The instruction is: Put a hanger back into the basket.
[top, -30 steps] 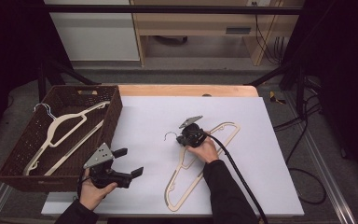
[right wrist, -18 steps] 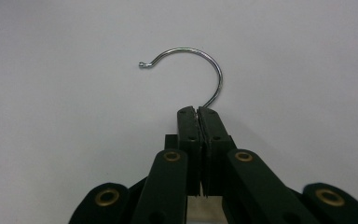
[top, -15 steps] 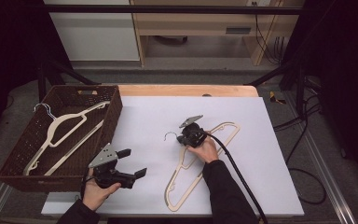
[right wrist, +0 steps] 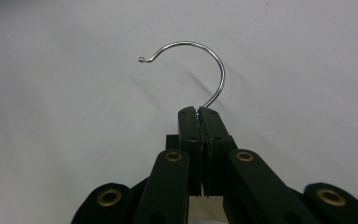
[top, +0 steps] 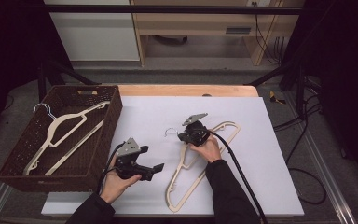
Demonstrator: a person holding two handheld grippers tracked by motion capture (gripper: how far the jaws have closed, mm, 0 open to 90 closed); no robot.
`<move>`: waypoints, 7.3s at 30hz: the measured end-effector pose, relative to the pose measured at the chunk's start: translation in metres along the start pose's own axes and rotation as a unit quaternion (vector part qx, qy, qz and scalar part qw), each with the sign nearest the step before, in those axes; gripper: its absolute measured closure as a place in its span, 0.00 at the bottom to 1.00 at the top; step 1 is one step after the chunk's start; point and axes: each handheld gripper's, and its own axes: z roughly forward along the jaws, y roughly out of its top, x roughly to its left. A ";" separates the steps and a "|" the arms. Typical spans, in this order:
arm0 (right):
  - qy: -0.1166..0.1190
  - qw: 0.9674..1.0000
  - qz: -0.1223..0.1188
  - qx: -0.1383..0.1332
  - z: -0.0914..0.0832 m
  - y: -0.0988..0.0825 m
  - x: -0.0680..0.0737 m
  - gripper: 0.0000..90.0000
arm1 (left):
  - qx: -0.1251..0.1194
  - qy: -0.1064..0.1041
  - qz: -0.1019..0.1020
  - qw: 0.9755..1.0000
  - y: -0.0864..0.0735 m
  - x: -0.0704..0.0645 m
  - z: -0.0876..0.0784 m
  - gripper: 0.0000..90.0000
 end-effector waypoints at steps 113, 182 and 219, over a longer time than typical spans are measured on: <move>-0.103 0.963 0.082 -0.235 -0.209 -0.102 0.004 0.05 | -0.022 -0.047 0.010 0.999 0.085 -0.024 -0.033 0.96; -0.109 0.966 0.087 -0.218 -0.205 -0.105 0.006 0.02 | -0.006 0.138 -0.042 0.990 0.038 0.187 -0.253 0.96; -0.106 0.966 0.085 -0.220 -0.207 -0.105 0.007 0.02 | 0.066 0.171 -0.147 0.972 -0.026 0.207 -0.207 0.93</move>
